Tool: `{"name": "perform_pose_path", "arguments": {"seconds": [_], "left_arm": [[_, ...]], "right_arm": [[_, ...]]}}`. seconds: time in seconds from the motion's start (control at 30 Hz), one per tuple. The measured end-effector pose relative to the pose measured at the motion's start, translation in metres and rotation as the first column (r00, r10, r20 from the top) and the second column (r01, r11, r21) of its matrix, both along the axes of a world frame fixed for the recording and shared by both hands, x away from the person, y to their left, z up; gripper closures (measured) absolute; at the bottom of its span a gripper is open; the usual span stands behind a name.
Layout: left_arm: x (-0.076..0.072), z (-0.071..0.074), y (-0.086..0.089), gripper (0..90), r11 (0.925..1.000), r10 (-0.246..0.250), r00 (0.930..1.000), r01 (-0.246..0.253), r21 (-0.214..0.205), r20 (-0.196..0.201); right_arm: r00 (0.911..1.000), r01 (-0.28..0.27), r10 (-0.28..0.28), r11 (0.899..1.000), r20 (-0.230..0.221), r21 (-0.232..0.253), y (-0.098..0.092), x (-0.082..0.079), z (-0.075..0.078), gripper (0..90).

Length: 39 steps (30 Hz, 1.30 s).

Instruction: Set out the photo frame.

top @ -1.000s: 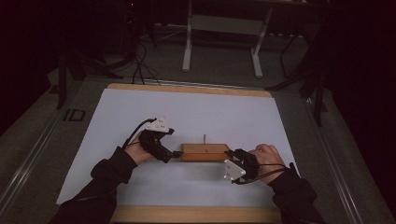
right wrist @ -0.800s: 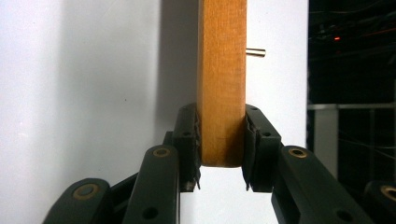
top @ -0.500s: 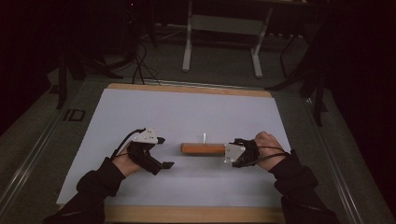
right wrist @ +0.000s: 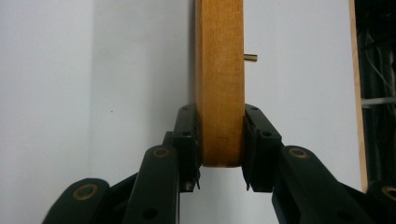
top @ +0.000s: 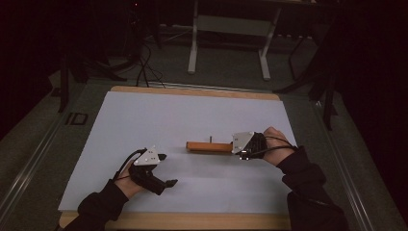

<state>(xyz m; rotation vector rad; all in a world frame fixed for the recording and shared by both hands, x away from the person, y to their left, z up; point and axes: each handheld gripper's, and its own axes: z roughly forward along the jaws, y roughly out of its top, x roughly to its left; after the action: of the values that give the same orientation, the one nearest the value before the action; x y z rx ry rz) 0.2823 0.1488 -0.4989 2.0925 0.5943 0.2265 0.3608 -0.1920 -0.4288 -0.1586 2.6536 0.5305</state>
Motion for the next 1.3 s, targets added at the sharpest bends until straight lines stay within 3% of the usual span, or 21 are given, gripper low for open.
{"name": "perform_pose_path", "arguments": {"seconds": [0.17, 0.37, 0.63, 0.77, 1.0, 1.3], "left_arm": [[-0.001, -0.005, 0.004, 2.8, 0.9993, 0.031, 0.9994, -0.031, -0.021, 0.013], [-0.001, -0.013, 0.007, 2.8, 0.9988, 0.049, 0.9985, -0.049, -0.001, 0.022], [0.001, -0.015, 0.007, 2.8, 0.9987, 0.051, 0.9986, -0.051, -0.006, 0.017], [0.001, -0.016, 0.007, 2.8, 0.9987, 0.050, 0.9987, -0.050, -0.009, 0.013], [0.002, -0.017, 0.008, 2.8, 0.9986, 0.051, 0.9986, -0.051, -0.016, 0.015], [0.002, -0.019, 0.007, 2.8, 0.9989, 0.045, 0.9989, -0.045, -0.009, 0.009]], "right_arm": [[0.9985, -0.001, 0.002, 1.000, -0.054, 0.007, 0.000, 0.013, 0.004, 69.8], [0.9935, 0.013, -0.011, 1.000, -0.114, 0.017, 0.000, 0.027, 0.008, 69.7], [0.9813, 0.045, -0.041, 0.999, -0.188, 0.018, 0.001, 0.050, 0.012, 68.7], [0.9674, 0.077, -0.066, 0.996, -0.245, 0.036, 0.000, 0.062, 0.013, 68.4], [0.9546, 0.093, -0.078, 0.995, -0.287, 0.038, 0.001, 0.080, 0.014, 67.5], [0.9463, 0.095, -0.082, 0.995, -0.313, 0.026, 0.003, 0.097, 0.014, 66.6]]}}
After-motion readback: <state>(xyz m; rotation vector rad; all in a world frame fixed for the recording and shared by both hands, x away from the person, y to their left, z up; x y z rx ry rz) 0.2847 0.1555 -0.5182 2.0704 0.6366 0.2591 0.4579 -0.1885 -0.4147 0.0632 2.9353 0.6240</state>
